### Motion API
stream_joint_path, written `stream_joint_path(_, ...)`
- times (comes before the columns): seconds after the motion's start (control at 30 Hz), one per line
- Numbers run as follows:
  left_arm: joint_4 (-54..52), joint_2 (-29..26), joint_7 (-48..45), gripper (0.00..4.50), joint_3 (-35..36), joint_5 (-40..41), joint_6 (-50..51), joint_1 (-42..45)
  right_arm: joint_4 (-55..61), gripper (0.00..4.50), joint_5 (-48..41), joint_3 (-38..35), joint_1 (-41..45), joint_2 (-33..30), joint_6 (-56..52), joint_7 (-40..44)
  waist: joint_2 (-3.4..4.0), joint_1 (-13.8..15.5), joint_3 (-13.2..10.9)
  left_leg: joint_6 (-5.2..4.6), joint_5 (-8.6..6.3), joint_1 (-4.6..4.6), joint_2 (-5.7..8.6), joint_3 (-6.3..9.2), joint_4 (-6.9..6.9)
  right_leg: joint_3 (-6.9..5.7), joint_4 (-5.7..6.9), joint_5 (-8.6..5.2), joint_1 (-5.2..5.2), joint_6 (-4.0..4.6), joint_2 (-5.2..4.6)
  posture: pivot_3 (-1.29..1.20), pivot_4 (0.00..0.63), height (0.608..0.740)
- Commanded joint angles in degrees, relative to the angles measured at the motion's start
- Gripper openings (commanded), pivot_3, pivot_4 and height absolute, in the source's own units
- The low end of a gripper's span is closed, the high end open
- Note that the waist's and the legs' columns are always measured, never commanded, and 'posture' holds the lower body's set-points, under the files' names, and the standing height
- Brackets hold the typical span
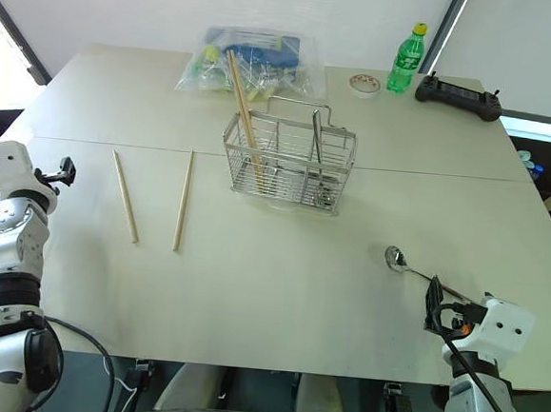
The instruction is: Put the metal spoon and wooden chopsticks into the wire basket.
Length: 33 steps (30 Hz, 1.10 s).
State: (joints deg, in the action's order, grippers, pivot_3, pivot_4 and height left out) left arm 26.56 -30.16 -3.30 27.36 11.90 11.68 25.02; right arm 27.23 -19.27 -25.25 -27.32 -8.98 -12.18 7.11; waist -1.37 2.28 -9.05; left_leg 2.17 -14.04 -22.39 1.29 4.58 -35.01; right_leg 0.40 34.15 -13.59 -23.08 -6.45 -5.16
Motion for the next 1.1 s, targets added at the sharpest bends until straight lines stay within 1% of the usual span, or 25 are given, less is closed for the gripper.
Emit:
stream_joint_path(0.03,-2.8,-1.8,0.1,4.39,-0.7,-1.5,-1.4,-0.6,2.4,4.50,0.1,-0.2,-0.8,0.4,0.4,-0.2,0.00,0.0,0.0,0.00,0.00,0.00,0.00,0.00,0.00,0.00,0.00,0.00,0.00,0.00,0.00,0.00,0.150,0.726)
stream_joint_path(0.37,-4.8,-1.2,-1.1,4.39,-1.2,-0.3,-1.1,-1.0,1.9,4.50,0.2,0.3,-0.2,0.3,0.6,-0.4,-0.05,0.0,0.0,0.00,0.00,0.01,0.01,0.01,-0.03,0.00,0.01,0.04,0.02,-0.07,0.01,0.00,0.150,0.726)
stream_joint_path(0.73,-3.0,-2.3,-0.9,4.39,-1.9,-1.4,-1.0,-0.1,1.0,4.50,1.5,1.7,1.5,0.1,1.0,-1.0,-0.14,-0.1,0.1,0.00,0.01,0.02,0.01,0.01,-0.08,0.00,0.06,0.08,0.03,-0.14,0.04,0.00,0.150,0.726)
stream_joint_path(0.93,-3.4,-2.5,-2.0,4.39,-2.0,-1.2,0.0,-0.1,0.9,4.50,1.3,1.2,0.3,-0.2,1.3,-0.3,-0.17,-0.1,0.1,0.00,0.01,0.03,0.01,0.01,-0.11,0.00,0.07,0.09,0.06,-0.15,0.04,0.00,0.150,0.726)
stream_joint_path(1.0,-4.1,-2.7,-3.8,4.39,-2.1,-0.6,0.1,-0.3,0.4,4.50,1.2,0.6,0.5,-0.8,1.3,0.0,-0.17,-0.1,0.1,0.00,0.01,0.04,0.01,0.01,-0.11,0.00,0.08,0.09,0.06,-0.15,0.05,0.00,0.150,0.726)
stream_joint_path(1.1,-6.3,-2.9,-9.1,4.39,-2.6,1.6,-0.1,-0.4,-0.3,4.50,1.4,-0.3,1.6,-2.6,1.0,0.7,-0.16,-0.2,0.1,0.00,0.01,0.04,0.01,-0.01,-0.13,0.00,0.07,0.09,0.08,-0.15,0.04,0.00,0.150,0.726)
